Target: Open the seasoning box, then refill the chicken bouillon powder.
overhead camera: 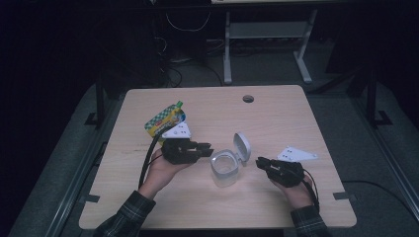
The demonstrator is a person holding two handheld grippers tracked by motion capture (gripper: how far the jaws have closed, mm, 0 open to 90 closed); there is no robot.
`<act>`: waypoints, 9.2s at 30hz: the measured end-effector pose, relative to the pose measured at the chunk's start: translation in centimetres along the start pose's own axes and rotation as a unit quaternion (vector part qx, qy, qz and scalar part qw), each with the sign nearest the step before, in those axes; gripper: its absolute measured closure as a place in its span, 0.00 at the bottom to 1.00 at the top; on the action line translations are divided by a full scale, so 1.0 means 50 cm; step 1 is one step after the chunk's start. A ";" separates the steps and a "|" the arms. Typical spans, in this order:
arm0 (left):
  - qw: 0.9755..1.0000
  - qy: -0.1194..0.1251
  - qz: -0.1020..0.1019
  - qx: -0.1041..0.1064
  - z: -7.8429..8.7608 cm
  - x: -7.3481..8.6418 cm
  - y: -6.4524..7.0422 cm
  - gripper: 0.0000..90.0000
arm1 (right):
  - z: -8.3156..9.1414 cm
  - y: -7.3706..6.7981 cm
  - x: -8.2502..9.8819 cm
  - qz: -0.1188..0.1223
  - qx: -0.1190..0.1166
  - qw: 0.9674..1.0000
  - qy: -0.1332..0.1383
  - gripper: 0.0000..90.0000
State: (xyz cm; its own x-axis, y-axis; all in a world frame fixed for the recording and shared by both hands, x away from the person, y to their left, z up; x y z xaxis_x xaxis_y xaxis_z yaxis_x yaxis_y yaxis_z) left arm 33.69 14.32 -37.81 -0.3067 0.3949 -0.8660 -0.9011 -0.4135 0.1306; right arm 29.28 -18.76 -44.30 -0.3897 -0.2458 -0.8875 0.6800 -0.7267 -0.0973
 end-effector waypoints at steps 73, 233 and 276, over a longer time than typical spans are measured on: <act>0.990 0.034 0.051 -0.124 0.210 0.101 -0.152 0.41 | -0.004 0.004 0.005 -0.006 0.002 1.000 -0.003 0.72; 0.989 0.133 0.018 0.060 0.255 -0.095 0.009 1.00 | -0.171 -0.262 -0.175 0.044 -0.066 0.997 0.016 1.00; 0.995 0.080 0.023 0.064 0.183 -0.136 0.016 1.00 | -0.242 -0.341 -0.086 0.079 -0.090 0.991 0.060 1.00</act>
State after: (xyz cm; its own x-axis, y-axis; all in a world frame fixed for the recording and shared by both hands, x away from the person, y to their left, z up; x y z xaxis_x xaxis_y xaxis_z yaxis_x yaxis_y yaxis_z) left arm 32.28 18.81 -27.41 -0.3040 0.2384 -0.9224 -0.9222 -0.3166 0.2221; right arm 26.89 2.49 -44.26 -0.2004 -0.2611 -0.9443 0.8309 -0.5560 -0.0226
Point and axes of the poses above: each handheld gripper's, and its own axes: z roughly backward along the jaws, x roughly out of its underside, y roughly to its right, the point moved 1 cm from there along -z, roughly forward along the jaws, and after that the axes turned 2 degrees about y, right-handed, at the moved point
